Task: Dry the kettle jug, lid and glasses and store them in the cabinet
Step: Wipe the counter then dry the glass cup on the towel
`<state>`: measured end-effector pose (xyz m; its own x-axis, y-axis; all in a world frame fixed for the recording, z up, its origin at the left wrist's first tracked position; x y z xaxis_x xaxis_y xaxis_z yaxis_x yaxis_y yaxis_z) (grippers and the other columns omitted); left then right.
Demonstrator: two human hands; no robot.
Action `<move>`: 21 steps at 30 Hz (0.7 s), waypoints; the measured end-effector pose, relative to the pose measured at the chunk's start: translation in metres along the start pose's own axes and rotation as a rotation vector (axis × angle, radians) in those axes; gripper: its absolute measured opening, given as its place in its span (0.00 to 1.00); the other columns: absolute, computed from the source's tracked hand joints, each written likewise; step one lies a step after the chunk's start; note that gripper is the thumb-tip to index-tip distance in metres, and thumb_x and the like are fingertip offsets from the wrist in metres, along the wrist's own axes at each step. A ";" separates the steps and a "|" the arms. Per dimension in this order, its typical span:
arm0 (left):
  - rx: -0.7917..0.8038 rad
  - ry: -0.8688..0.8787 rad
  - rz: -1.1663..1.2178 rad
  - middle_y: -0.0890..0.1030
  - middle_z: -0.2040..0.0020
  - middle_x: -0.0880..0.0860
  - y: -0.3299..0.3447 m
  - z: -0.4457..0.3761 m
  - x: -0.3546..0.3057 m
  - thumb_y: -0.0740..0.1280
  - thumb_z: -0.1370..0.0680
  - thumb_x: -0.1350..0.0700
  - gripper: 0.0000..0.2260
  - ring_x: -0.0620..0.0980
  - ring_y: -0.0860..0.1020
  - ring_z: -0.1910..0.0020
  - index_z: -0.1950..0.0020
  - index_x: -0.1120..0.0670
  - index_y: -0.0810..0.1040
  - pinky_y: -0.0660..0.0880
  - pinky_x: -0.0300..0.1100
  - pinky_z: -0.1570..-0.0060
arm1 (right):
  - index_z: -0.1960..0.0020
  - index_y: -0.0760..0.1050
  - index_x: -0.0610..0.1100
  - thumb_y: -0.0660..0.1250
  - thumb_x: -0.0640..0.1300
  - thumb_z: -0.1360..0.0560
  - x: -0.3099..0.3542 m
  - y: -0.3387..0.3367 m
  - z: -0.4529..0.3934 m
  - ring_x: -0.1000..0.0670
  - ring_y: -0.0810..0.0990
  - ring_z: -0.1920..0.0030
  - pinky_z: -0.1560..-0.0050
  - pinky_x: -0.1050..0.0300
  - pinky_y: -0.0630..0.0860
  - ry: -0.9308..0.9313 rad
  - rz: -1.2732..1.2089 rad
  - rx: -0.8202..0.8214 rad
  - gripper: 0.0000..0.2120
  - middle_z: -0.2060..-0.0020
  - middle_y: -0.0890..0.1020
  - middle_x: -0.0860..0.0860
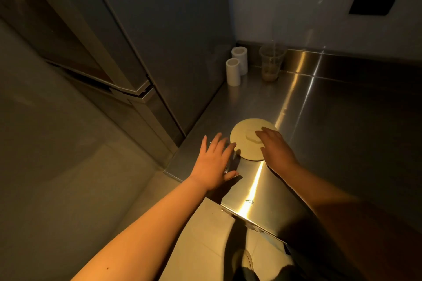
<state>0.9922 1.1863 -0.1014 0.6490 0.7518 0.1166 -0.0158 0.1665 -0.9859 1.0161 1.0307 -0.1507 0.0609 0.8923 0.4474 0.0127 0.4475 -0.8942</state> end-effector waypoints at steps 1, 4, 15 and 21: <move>-0.033 0.054 -0.007 0.58 0.24 0.56 -0.004 0.001 -0.014 0.59 0.23 0.37 0.33 0.57 0.48 0.24 0.24 0.52 0.55 0.37 0.58 0.29 | 0.30 0.64 0.46 0.64 0.38 0.24 -0.005 -0.006 0.010 0.46 0.62 0.30 0.37 0.53 0.69 -0.006 -0.011 -0.033 0.24 0.30 0.65 0.47; -0.048 0.211 0.029 0.60 0.25 0.57 -0.006 0.002 -0.066 0.58 0.22 0.42 0.29 0.57 0.50 0.24 0.24 0.53 0.57 0.38 0.54 0.28 | 0.32 0.67 0.47 0.64 0.40 0.24 -0.028 -0.022 0.048 0.48 0.64 0.31 0.38 0.57 0.66 -0.020 -0.007 -0.093 0.21 0.32 0.68 0.47; 0.098 0.196 0.162 0.61 0.28 0.56 0.030 -0.006 -0.284 0.55 0.22 0.39 0.27 0.56 0.59 0.29 0.26 0.50 0.57 0.62 0.53 0.34 | 0.29 0.64 0.47 0.56 0.46 0.21 -0.188 -0.071 0.221 0.48 0.60 0.29 0.31 0.55 0.60 0.084 0.141 0.058 0.20 0.28 0.63 0.47; 0.130 0.263 0.162 0.56 0.24 0.55 0.020 -0.008 -0.416 0.55 0.21 0.40 0.29 0.56 0.54 0.26 0.24 0.50 0.54 0.57 0.54 0.30 | 0.28 0.63 0.46 0.54 0.47 0.20 -0.281 -0.115 0.316 0.48 0.60 0.29 0.29 0.54 0.58 0.205 0.078 0.047 0.20 0.27 0.61 0.48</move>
<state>0.7277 0.8718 -0.1710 0.8041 0.5873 -0.0924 -0.2209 0.1508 -0.9636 0.6817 0.7473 -0.1686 0.2617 0.8957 0.3596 -0.0462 0.3838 -0.9223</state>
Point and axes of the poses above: each hand's wrist, its own z-axis away from the middle knuckle, its own y-axis out of the palm, x = y × z, the point moved 10 cm from there along -z, towards the middle knuckle
